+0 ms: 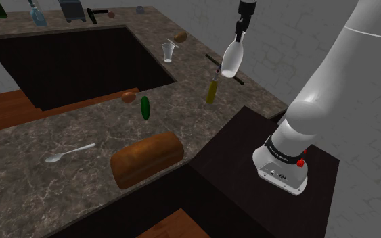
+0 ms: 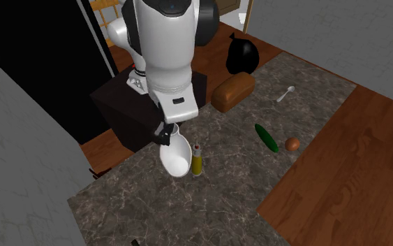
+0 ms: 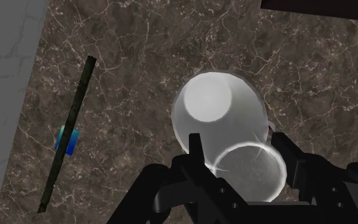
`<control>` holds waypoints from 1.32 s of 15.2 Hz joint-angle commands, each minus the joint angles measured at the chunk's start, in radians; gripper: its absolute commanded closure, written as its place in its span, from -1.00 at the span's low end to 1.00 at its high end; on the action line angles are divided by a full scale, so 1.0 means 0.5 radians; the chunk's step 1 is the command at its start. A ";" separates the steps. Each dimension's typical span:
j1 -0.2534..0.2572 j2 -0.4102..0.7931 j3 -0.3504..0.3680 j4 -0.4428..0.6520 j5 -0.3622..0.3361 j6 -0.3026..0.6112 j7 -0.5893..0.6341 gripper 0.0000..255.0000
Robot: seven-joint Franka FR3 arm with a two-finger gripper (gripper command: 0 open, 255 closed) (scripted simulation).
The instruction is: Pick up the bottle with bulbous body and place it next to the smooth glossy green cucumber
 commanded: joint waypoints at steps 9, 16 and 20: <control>0.005 -0.051 -0.001 0.209 -0.017 -0.257 -0.003 1.00; 0.005 -0.063 -0.002 0.383 -0.020 -0.442 -0.012 1.00; 0.004 -0.059 -0.003 0.496 -0.018 -0.550 -0.021 1.00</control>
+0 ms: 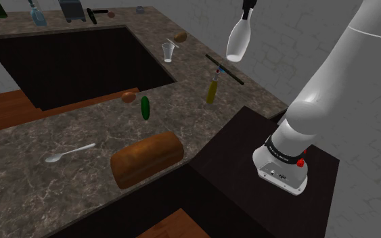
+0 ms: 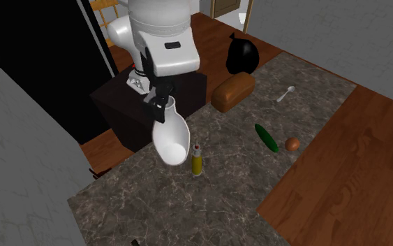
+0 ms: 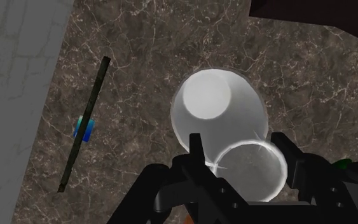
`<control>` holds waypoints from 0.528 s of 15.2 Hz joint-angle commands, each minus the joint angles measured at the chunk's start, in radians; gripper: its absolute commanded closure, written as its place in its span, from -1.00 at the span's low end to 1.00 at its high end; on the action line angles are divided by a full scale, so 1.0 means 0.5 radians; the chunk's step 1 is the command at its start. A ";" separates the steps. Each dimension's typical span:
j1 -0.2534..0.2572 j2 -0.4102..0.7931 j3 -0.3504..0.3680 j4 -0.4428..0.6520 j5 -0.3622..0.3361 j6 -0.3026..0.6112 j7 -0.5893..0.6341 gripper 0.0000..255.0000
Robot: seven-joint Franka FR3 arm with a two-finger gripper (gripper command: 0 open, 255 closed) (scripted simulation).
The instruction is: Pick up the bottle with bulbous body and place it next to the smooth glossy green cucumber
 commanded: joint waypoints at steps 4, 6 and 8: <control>0.056 -0.063 0.042 -0.005 -0.023 -0.061 0.096 1.00; 0.110 -0.124 0.088 -0.072 -0.042 -0.058 0.200 1.00; 0.162 -0.175 0.136 -0.128 -0.055 -0.058 0.302 1.00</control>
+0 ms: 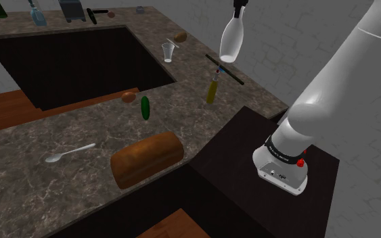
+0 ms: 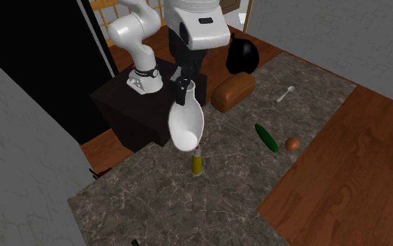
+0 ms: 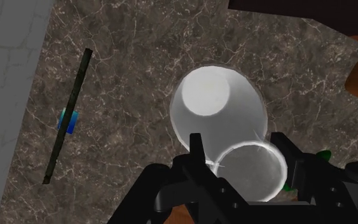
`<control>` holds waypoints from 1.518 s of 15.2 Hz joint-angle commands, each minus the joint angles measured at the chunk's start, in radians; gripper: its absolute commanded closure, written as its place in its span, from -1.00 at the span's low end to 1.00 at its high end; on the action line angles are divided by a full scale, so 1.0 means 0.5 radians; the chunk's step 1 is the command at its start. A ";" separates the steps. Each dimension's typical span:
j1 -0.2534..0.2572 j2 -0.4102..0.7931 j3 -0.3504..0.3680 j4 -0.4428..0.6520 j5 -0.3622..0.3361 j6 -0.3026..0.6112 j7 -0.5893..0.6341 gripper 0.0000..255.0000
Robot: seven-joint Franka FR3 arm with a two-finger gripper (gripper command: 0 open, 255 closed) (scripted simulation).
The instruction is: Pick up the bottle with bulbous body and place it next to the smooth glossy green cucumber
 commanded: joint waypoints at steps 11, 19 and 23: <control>0.288 -0.158 0.306 -0.163 0.001 -0.033 0.598 1.00; 0.466 -0.094 0.502 -0.084 0.051 -0.070 0.964 1.00; 0.555 -0.015 0.593 0.014 0.074 -0.096 1.140 1.00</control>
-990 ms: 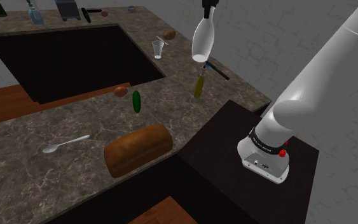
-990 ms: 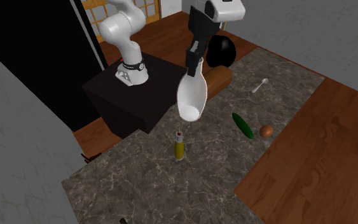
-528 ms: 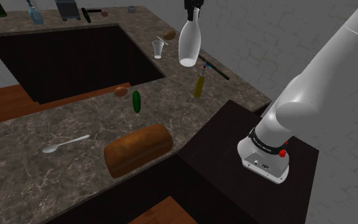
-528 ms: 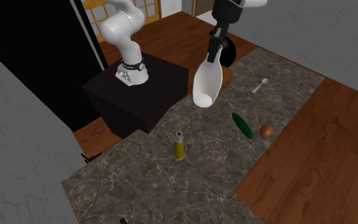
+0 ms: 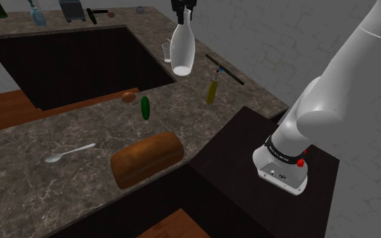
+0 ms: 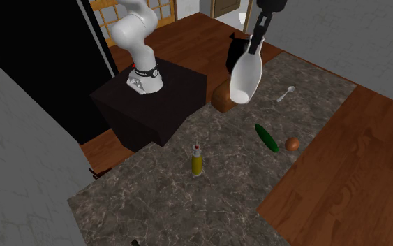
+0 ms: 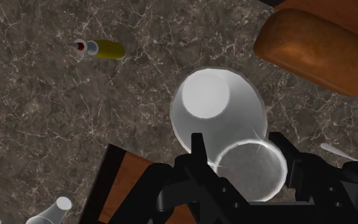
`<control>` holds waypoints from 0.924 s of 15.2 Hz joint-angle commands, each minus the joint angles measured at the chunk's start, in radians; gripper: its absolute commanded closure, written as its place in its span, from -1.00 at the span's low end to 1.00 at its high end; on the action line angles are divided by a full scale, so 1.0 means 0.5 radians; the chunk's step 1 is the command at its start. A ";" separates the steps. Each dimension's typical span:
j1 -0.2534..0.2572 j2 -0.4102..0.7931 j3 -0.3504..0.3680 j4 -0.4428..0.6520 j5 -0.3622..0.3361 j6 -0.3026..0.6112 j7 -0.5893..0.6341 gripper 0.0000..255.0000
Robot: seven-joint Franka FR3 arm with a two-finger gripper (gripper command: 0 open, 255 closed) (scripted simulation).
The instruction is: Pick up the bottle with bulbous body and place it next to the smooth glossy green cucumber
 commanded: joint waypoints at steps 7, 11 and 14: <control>0.102 0.111 0.098 0.056 0.021 0.048 0.202 1.00; 0.101 0.109 0.098 -0.054 0.020 0.156 0.205 1.00; 0.101 0.112 0.098 -0.130 0.020 0.236 0.207 1.00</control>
